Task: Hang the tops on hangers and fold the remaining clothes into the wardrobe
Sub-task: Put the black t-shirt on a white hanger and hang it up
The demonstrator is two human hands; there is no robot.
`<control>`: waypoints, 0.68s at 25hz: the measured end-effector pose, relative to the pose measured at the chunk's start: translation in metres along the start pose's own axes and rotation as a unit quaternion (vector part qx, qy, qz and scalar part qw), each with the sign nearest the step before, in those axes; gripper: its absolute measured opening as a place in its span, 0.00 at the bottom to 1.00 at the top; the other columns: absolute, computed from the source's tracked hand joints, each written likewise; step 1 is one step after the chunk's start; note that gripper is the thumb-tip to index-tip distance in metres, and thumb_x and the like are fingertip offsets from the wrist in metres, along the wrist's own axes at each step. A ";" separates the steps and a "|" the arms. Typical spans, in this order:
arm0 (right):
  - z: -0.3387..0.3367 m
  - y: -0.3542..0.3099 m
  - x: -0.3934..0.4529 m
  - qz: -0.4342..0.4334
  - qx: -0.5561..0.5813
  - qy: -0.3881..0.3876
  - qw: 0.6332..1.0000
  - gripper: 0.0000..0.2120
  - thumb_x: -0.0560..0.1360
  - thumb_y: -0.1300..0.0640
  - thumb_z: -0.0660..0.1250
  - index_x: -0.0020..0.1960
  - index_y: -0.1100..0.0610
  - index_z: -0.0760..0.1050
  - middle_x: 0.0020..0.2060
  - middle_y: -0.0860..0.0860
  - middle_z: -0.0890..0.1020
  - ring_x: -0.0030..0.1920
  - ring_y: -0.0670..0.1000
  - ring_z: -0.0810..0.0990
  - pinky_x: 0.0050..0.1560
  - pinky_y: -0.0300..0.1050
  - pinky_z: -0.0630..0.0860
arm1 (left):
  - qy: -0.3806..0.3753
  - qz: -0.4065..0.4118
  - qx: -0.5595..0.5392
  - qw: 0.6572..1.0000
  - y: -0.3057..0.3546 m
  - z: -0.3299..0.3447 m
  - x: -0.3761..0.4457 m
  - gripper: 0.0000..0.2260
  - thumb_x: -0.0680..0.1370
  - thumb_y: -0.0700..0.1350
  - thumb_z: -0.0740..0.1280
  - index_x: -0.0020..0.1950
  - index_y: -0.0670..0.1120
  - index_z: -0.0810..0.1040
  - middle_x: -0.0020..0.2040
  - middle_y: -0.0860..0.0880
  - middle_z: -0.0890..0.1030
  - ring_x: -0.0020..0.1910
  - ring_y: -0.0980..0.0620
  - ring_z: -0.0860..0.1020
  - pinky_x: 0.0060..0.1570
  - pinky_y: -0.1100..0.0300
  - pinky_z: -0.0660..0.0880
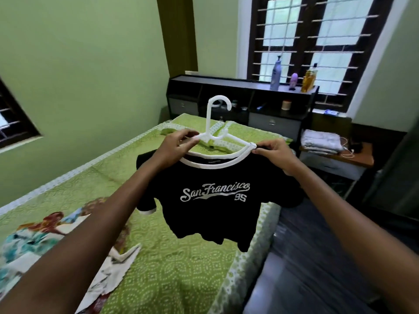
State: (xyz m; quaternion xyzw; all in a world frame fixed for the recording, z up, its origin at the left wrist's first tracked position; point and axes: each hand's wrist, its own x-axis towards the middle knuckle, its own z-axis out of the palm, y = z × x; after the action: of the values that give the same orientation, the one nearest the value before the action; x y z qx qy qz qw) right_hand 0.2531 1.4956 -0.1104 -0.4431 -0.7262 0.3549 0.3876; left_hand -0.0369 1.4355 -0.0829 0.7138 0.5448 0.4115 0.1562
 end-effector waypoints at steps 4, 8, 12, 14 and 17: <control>-0.061 0.027 -0.009 0.002 -0.016 0.045 0.999 0.09 0.72 0.66 0.70 0.52 0.62 0.81 0.34 0.40 0.83 0.33 0.35 0.77 0.41 0.31 0.74 | -0.045 0.036 -0.027 0.998 0.042 0.078 0.060 0.05 0.80 0.44 0.62 0.50 0.46 0.77 0.38 0.54 0.79 0.29 0.64 0.72 0.35 0.66 0.70; -0.127 0.055 -0.019 0.015 -0.069 0.088 0.994 0.10 0.73 0.65 0.69 0.54 0.63 0.81 0.48 0.54 0.83 0.41 0.38 0.79 0.50 0.36 0.75 | -0.050 0.058 -0.075 0.994 0.062 0.145 0.107 0.09 0.80 0.42 0.62 0.44 0.39 0.77 0.31 0.55 0.74 0.26 0.63 0.67 0.30 0.68 0.61; -0.189 0.084 -0.032 0.057 -0.121 0.125 0.983 0.12 0.75 0.66 0.67 0.58 0.67 0.77 0.54 0.55 0.80 0.46 0.37 0.77 0.46 0.25 0.72 | -0.072 0.075 -0.144 0.984 0.077 0.209 0.151 0.08 0.80 0.41 0.62 0.45 0.39 0.78 0.27 0.57 0.75 0.27 0.63 0.68 0.32 0.70 0.62; -0.222 0.108 -0.034 0.098 -0.151 0.145 0.973 0.12 0.76 0.63 0.66 0.58 0.65 0.78 0.53 0.56 0.81 0.43 0.34 0.78 0.43 0.26 0.71 | -0.090 0.090 -0.167 0.978 0.085 0.242 0.177 0.07 0.80 0.42 0.62 0.45 0.42 0.78 0.28 0.57 0.75 0.28 0.64 0.69 0.32 0.71 0.64; -0.266 0.136 -0.025 0.165 -0.188 0.161 0.955 0.13 0.76 0.60 0.66 0.60 0.60 0.78 0.54 0.53 0.81 0.54 0.50 0.79 0.54 0.42 0.73 | -0.129 0.110 -0.190 0.967 0.091 0.287 0.221 0.08 0.79 0.45 0.63 0.44 0.45 0.79 0.28 0.57 0.77 0.31 0.62 0.72 0.37 0.64 0.67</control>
State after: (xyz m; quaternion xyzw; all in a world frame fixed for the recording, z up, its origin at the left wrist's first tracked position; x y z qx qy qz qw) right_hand 0.5445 1.5665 -0.1142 -0.6730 -0.6244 0.1950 0.3451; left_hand 0.2546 1.6679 -0.1059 0.7734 0.3497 0.4272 0.3116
